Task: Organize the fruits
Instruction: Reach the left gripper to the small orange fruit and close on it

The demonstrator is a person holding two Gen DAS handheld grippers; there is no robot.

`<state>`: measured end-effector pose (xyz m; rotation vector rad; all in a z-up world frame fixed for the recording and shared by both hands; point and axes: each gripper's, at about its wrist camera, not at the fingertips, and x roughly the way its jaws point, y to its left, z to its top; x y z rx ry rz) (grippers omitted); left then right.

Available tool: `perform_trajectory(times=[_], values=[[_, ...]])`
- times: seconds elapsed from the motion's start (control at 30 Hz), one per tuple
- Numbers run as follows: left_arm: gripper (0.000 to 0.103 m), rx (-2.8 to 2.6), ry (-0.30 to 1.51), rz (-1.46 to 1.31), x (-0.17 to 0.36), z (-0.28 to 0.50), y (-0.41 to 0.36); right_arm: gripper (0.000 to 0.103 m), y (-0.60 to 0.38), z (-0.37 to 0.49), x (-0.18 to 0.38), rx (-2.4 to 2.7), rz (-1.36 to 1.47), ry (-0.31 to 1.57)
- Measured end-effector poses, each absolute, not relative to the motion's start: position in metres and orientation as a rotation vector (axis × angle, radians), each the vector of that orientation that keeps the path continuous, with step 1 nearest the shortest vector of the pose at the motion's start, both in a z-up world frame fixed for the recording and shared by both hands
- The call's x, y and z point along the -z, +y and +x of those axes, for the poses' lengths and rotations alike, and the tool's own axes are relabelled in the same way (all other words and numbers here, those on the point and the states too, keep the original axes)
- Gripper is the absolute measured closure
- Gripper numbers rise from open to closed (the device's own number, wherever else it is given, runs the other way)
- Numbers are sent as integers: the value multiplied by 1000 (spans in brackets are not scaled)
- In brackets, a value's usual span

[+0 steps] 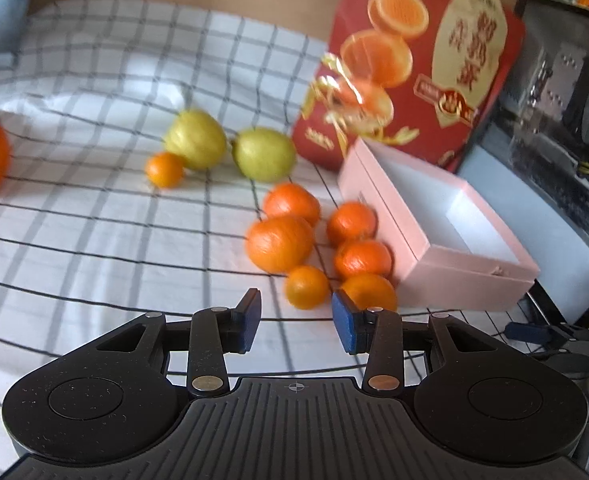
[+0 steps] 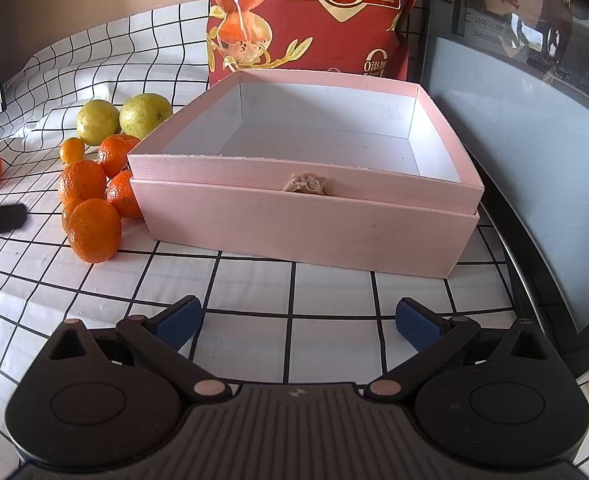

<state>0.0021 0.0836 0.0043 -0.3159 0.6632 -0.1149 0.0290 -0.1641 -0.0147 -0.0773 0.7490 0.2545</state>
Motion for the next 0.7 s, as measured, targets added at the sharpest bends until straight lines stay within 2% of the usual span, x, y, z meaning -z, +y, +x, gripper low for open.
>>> perform_trajectory(times=[0.7], values=[[64,77,662,-415,7,25,89,0,-164,26,15,-264,-77,747]])
